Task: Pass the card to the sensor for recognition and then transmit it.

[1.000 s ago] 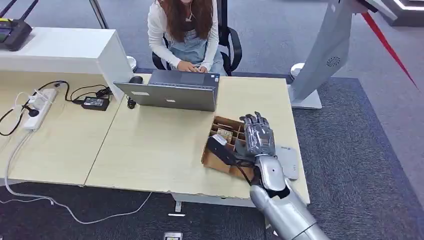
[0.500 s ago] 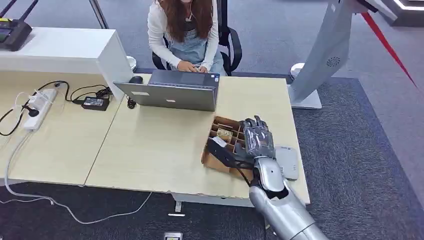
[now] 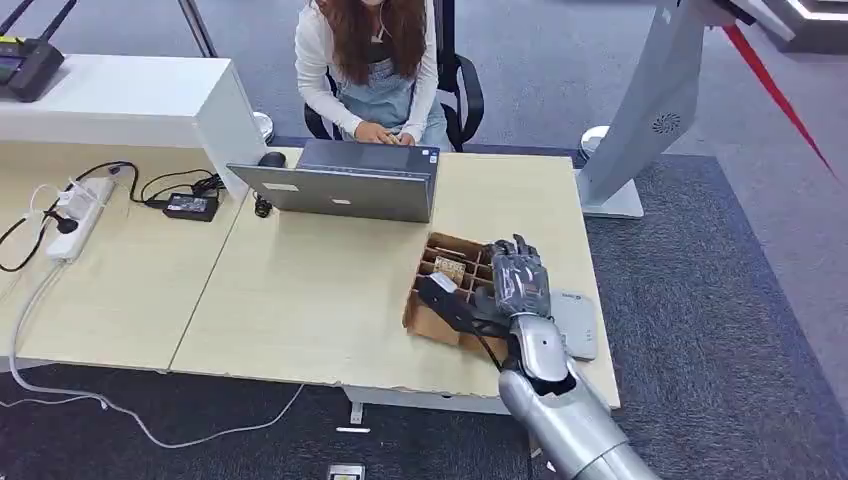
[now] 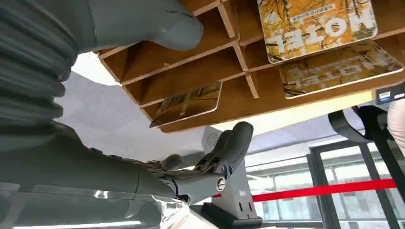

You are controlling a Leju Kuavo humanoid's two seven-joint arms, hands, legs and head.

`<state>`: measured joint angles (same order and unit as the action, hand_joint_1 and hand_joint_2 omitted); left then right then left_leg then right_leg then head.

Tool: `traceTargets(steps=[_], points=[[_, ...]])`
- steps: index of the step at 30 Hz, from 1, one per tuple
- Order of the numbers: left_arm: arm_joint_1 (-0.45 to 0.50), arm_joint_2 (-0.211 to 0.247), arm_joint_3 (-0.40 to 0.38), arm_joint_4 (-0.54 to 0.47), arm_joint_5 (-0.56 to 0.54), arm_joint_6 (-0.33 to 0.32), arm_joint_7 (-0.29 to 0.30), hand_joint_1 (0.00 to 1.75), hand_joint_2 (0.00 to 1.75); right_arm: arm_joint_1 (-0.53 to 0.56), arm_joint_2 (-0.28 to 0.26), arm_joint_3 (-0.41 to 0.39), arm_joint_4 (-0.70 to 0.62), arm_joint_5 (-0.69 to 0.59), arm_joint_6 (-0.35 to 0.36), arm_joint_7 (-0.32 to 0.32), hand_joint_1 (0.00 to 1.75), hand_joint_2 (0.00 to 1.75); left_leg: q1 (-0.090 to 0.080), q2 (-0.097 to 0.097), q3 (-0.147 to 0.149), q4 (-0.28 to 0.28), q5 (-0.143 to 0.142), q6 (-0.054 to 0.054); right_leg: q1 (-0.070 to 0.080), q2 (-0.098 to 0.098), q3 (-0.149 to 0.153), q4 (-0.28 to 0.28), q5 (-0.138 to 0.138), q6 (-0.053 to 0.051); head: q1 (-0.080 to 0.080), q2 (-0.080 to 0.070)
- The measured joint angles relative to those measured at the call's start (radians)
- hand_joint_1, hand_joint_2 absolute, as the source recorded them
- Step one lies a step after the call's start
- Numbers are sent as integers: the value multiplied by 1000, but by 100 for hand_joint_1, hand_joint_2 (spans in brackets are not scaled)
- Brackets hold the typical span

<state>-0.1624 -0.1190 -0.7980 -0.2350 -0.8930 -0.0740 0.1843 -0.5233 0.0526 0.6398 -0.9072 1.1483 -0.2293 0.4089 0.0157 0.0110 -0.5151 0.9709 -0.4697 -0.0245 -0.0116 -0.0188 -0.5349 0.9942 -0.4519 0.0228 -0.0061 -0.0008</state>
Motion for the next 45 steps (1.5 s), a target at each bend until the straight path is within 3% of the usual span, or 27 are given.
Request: traceTargets(steps=[12,16,22,26,29,35,37,45], points=[[0,0,0,0,-3,0,-2,0,0,-4,0,0,15,2,1,2,59,175,0,0,0,0,0,0,0,0,0,0,0,0,0,0],[0,0,0,0,-3,0,-2,0,0,-5,0,0,17,3,1,2,77,175,0,0,0,0,0,0,0,0,0,0,0,0,0,0],[0,0,0,0,-3,0,-2,0,0,-13,0,0,20,12,0,5,72,175,0,0,0,0,0,0,0,0,0,0,0,0,0,0],[0,0,0,0,-3,0,-2,0,0,-12,0,0,21,15,0,8,84,175,0,0,0,0,0,0,0,0,0,0,0,0,0,0],[0,0,0,0,-3,0,-2,0,0,-12,0,0,21,17,1,10,117,175,0,0,0,0,0,0,0,0,0,0,0,0,0,0],[0,-1,0,0,-4,0,-2,0,0,-16,0,-5,21,21,-11,28,117,175,0,0,0,0,0,0,0,0,0,0,0,0,0,0],[0,-1,0,0,-5,0,-2,0,0,-19,0,-5,21,21,-12,29,133,175,0,0,0,0,0,0,0,0,0,0,0,0,0,0],[0,-3,0,0,-6,0,-2,0,0,-24,0,-5,21,27,-14,31,126,175,0,0,0,0,0,0,0,0,0,0,0,0,0,0]])
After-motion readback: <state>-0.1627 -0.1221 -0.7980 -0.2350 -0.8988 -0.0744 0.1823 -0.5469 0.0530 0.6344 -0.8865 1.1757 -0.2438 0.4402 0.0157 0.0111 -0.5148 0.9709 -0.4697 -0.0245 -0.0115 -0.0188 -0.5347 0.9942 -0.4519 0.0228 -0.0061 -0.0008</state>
